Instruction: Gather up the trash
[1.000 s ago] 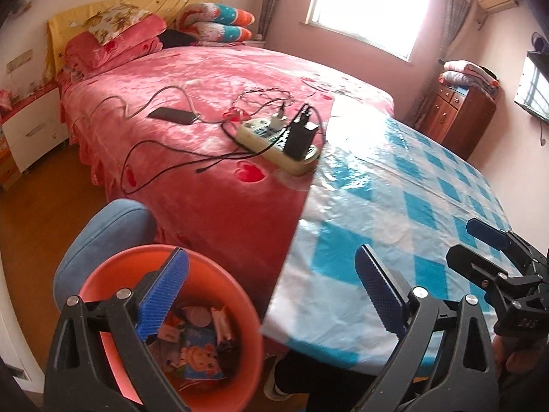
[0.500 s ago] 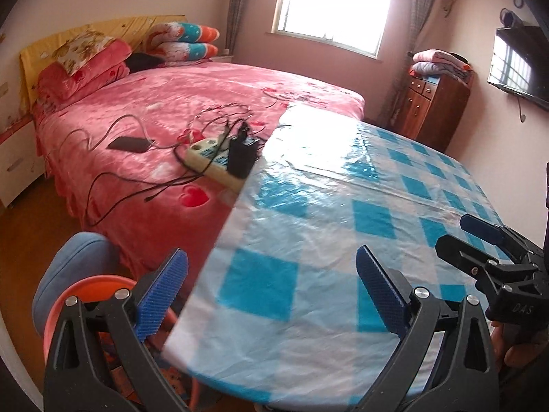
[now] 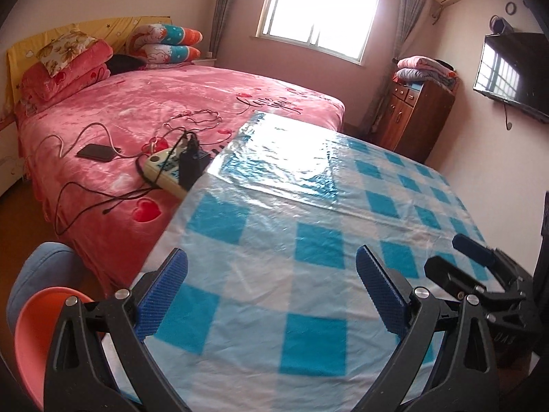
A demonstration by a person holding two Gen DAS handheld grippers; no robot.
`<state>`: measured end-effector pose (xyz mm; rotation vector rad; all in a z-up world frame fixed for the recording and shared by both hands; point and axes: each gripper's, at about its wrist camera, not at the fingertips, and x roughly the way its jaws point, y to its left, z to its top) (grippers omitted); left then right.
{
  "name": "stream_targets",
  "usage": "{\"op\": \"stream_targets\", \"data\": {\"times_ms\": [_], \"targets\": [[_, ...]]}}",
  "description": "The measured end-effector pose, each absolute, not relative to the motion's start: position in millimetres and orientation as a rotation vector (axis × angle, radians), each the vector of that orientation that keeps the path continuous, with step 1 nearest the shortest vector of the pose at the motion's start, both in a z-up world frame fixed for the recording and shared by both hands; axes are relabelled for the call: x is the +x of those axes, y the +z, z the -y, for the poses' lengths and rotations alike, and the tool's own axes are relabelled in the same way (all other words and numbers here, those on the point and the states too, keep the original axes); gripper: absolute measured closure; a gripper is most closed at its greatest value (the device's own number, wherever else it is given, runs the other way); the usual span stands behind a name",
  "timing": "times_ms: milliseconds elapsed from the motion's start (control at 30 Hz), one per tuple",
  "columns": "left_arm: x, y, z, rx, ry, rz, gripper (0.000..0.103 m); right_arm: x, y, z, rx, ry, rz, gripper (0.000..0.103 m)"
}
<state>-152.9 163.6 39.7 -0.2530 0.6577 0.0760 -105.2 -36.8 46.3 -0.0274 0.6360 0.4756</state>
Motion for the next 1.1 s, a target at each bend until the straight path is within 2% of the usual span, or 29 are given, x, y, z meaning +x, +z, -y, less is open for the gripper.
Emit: {"op": "stream_targets", "data": {"times_ms": [1100], "targets": [[-96, 62, -39, -0.103, -0.014, -0.606, 0.004, -95, 47, 147, 0.034, 0.256, -0.55, 0.009]]}}
